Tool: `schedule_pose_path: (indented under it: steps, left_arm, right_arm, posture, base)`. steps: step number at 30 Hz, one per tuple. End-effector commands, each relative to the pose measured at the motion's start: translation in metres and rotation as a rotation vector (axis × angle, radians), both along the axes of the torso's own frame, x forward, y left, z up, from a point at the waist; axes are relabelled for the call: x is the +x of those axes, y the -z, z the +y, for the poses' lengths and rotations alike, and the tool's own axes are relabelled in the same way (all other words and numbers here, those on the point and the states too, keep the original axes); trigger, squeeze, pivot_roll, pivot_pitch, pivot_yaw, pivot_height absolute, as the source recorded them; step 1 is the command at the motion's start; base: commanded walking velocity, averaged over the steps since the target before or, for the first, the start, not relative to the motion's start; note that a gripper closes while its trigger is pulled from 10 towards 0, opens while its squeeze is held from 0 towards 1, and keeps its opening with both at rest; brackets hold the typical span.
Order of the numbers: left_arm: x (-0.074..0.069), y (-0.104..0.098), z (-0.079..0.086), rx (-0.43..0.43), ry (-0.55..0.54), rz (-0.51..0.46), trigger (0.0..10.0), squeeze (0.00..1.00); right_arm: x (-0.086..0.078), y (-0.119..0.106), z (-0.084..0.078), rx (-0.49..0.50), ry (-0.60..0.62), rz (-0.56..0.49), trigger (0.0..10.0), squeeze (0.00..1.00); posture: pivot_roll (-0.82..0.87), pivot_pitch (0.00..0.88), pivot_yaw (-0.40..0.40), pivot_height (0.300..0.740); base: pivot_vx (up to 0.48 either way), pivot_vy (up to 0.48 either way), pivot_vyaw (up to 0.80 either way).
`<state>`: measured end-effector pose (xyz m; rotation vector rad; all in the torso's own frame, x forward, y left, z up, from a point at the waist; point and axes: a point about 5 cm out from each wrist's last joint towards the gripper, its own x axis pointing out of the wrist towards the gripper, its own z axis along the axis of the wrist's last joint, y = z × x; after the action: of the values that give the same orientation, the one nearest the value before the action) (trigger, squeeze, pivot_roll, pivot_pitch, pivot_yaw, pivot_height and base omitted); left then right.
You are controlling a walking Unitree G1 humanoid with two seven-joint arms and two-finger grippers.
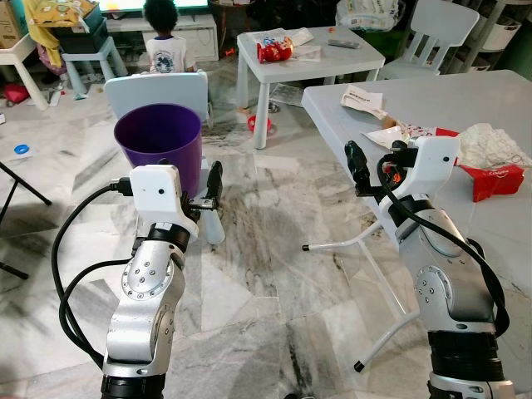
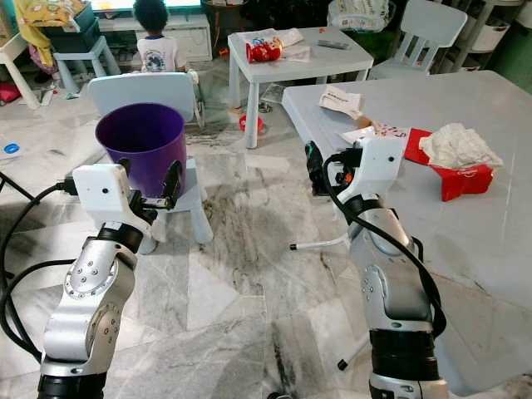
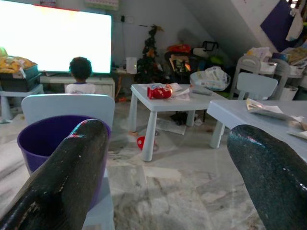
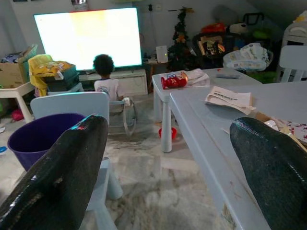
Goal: Picking trash to rubbish bin
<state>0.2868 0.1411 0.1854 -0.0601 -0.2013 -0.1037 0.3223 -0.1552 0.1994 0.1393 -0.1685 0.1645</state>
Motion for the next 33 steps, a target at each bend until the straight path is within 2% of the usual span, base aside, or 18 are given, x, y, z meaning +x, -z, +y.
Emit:
schedule_pose_path:
  steps: [1, 8, 13, 16, 23, 27, 33]
  left_arm:
    - [0.0015, 0.0015, 0.0004, -0.009, -0.005, 0.015, 10.0, 0.0]
    - [0.002, 0.0017, 0.0013, -0.016, -0.011, 0.018, 10.0, 0.0]
    - [0.0019, 0.0024, 0.0014, -0.016, -0.01, 0.023, 10.0, 0.0]
    - [0.002, 0.0025, 0.0014, -0.018, -0.009, 0.024, 10.0, 0.0]
    - [0.0024, 0.0024, 0.0018, -0.018, -0.01, 0.024, 10.0, 0.0]
    - [0.0023, 0.003, 0.0012, -0.016, -0.01, 0.028, 10.0, 0.0]
    - [0.0028, 0.0032, 0.0016, -0.015, -0.015, 0.029, 10.0, 0.0]
  right_arm:
    - [0.0021, -0.0033, -0.0042, -0.008, 0.034, -0.014, 10.0, 0.0]
    - [0.0037, -0.0022, -0.0064, -0.022, 0.067, -0.016, 10.0, 0.0]
    - [0.0047, -0.0007, -0.008, -0.011, 0.081, -0.008, 10.0, 0.0]
    - [0.0044, 0.0008, -0.0057, 0.022, 0.064, 0.01, 10.0, 0.0]
    - [0.0036, 0.0, -0.0029, 0.011, 0.05, 0.006, 10.0, 0.0]
    - [0.003, -0.0004, -0.0026, 0.009, 0.039, 0.001, 10.0, 0.0]
    - [0.0022, -0.0015, -0.0018, 0.008, 0.03, -0.006, 10.0, 0.0]
  posture:
    - [0.1, 0.089, -0.051, 0.74]
    - [0.1, 0.09, -0.052, 0.74]
    - [0.1, 0.09, -0.052, 0.74]
    - [0.1, 0.09, -0.05, 0.74]
    - [0.1, 0.091, -0.05, 0.74]
    - [0.1, 0.091, -0.05, 0.74]
    - [0.1, 0.091, -0.05, 0.74]
  base:
    - [0.0, 0.0, -0.8]
    - [0.0, 0.0, -0.8]
    - [0.0, 0.249, -0.8]
    - [0.0, 0.251, -0.8]
    - [0.0, 0.264, -0.8]
    - [0.0, 0.0, -0.8]
    - [0.0, 0.0, -0.09]
